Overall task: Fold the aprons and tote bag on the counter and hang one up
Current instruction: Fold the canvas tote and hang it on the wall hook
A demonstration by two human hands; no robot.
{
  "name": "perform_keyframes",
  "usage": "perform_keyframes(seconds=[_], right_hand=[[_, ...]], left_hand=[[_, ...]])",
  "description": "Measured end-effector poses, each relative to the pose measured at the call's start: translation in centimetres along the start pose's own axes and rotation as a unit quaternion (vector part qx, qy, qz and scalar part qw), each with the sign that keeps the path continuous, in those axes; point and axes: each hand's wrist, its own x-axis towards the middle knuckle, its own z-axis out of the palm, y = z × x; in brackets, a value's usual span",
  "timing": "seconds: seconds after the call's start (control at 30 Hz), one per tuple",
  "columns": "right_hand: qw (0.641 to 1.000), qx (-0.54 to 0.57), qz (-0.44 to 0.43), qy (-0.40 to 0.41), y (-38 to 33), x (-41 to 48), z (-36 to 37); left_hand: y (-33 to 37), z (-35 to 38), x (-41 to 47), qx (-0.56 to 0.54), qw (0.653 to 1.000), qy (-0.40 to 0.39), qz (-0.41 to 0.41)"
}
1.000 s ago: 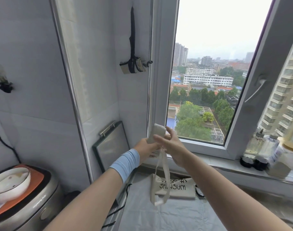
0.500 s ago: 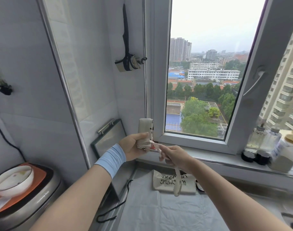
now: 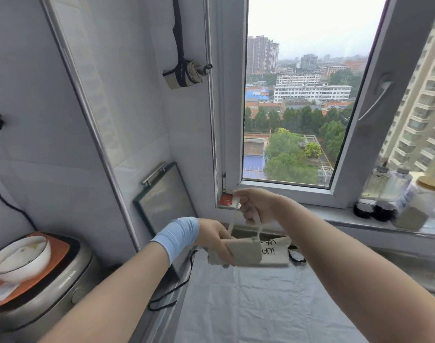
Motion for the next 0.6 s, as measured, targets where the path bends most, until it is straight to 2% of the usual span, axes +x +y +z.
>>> perform_keyframes(seconds=[0.07, 0.13, 0.23, 0.33, 0.4, 0.47, 0.53, 0.6], right_hand=[[1.000, 0.008, -0.024, 0.018, -1.8, -0.3, 0.2], [0.998, -0.007, -0.050, 0.022, -3.0, -0.7, 0.5], [0.996, -0.024, -0.088, -0.016, -3.4, -1.3, 1.3], [0.988, 0.036, -0.103, -0.113, -2.0, -1.1, 2.7], [0.976, 0.118, -0.090, -0.158, 0.0, -0.5, 3.4], [0.958, 0.214, -0.066, -0.178, 2.4, 0.3, 3.6], [0.948, 0.268, -0.038, -0.170, 4.3, 1.2, 3.4], [0.954, 0.261, 0.011, -0.146, 5.4, 2.1, 3.2]], left_hand=[[-1.6, 0.2, 1.0, 0.110, 0.990, 0.035, -0.076], [-3.3, 0.5, 1.9, 0.124, 0.981, 0.100, -0.110], [-5.8, -0.1, 2.6, -0.066, 0.960, 0.245, -0.119], [-7.9, -2.0, 2.4, -0.283, 0.887, 0.351, -0.095], [-8.8, -3.1, 2.0, -0.425, 0.827, 0.365, -0.033], [-9.1, -3.7, 1.0, -0.493, 0.798, 0.343, 0.042], [-8.9, -3.9, -0.2, -0.475, 0.818, 0.303, 0.115], [-8.5, -3.6, -0.8, -0.409, 0.867, 0.240, 0.150]])
